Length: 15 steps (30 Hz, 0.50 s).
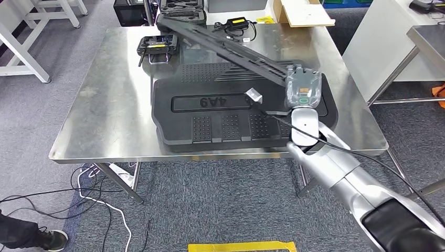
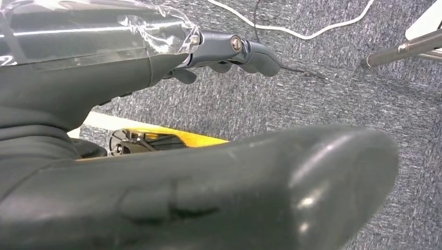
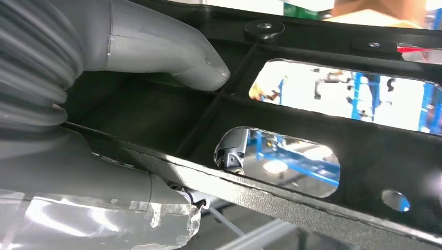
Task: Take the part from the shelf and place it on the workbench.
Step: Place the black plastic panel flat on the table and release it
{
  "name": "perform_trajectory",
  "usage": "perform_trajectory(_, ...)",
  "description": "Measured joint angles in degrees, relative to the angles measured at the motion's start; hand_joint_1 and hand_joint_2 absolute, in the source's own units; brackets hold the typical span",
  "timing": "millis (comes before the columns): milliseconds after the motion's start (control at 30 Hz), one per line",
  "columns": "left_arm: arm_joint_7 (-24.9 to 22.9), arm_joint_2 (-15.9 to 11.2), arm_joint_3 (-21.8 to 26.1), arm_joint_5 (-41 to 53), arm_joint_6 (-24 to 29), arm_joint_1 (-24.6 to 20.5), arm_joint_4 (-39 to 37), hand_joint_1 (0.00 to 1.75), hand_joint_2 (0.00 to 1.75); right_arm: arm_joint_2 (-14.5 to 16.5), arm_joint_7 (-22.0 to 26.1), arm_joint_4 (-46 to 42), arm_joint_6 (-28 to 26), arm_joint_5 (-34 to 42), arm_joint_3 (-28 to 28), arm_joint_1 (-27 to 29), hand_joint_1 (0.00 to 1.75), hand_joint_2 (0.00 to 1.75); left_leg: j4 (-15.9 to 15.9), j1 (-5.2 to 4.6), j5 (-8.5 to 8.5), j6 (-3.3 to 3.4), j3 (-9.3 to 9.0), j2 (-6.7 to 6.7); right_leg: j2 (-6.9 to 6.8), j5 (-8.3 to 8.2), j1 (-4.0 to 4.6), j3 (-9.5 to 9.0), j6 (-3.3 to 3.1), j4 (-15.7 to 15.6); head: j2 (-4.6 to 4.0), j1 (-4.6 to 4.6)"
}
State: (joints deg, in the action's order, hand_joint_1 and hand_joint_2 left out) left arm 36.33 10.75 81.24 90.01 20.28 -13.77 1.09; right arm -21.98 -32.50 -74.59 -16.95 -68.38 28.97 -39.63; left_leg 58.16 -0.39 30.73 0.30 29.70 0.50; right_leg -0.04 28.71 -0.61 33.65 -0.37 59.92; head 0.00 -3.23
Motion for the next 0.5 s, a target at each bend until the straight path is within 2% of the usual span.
perform_trajectory(167, 0.2, 0.0, 0.0, 0.0, 0.2, 0.1, 0.0, 0.0, 0.0, 0.3, 0.0, 0.2, 1.8, -3.8, 2.5, 0.0, 1.75, 1.75, 0.0, -0.01, 0.0, 0.0, 0.0, 0.0, 0.0, 0.0, 0.0, 0.0, 0.0, 0.0, 0.0, 0.01)
perform_trajectory(500, 0.6, 0.0, 0.0, 0.0, -0.1, 0.2, 0.0, 0.0, 0.0, 0.8, 0.0, 0.3, 5.7, -4.6, 3.8, 0.0, 1.75, 1.75, 0.0, -0.03, 0.0, 0.0, 0.0, 0.0, 0.0, 0.0, 0.0, 0.0, 0.0, 0.0, 0.0, 0.0)
